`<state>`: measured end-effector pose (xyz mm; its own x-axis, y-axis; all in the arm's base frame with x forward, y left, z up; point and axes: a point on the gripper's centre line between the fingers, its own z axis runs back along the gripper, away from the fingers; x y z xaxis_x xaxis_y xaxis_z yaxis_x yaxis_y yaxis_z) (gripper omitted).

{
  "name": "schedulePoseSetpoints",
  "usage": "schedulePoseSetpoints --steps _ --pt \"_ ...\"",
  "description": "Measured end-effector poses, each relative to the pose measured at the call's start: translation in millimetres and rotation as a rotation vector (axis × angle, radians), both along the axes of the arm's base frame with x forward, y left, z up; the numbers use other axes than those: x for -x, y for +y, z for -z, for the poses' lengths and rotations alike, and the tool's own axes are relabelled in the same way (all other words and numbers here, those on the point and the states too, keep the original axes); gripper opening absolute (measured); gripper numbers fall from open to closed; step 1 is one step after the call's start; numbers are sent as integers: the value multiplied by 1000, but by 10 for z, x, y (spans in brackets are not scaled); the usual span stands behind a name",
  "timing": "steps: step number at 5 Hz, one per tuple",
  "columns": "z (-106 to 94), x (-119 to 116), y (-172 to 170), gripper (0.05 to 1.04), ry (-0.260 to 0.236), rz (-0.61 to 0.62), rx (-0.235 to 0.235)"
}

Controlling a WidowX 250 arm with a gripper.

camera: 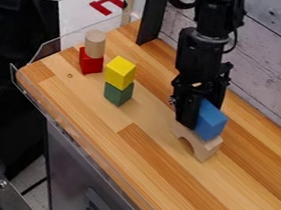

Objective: Put the blue block on top of the arch

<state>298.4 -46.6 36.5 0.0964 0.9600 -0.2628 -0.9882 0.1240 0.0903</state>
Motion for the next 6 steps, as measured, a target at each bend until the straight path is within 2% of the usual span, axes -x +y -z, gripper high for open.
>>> schedulePoseSetpoints --steps 4,5,6 --pt "47 15 -73 596 7 3 13" --pt "61 18 -82 650 3 -4 19" --pt "141 54 -87 941 37 8 23"
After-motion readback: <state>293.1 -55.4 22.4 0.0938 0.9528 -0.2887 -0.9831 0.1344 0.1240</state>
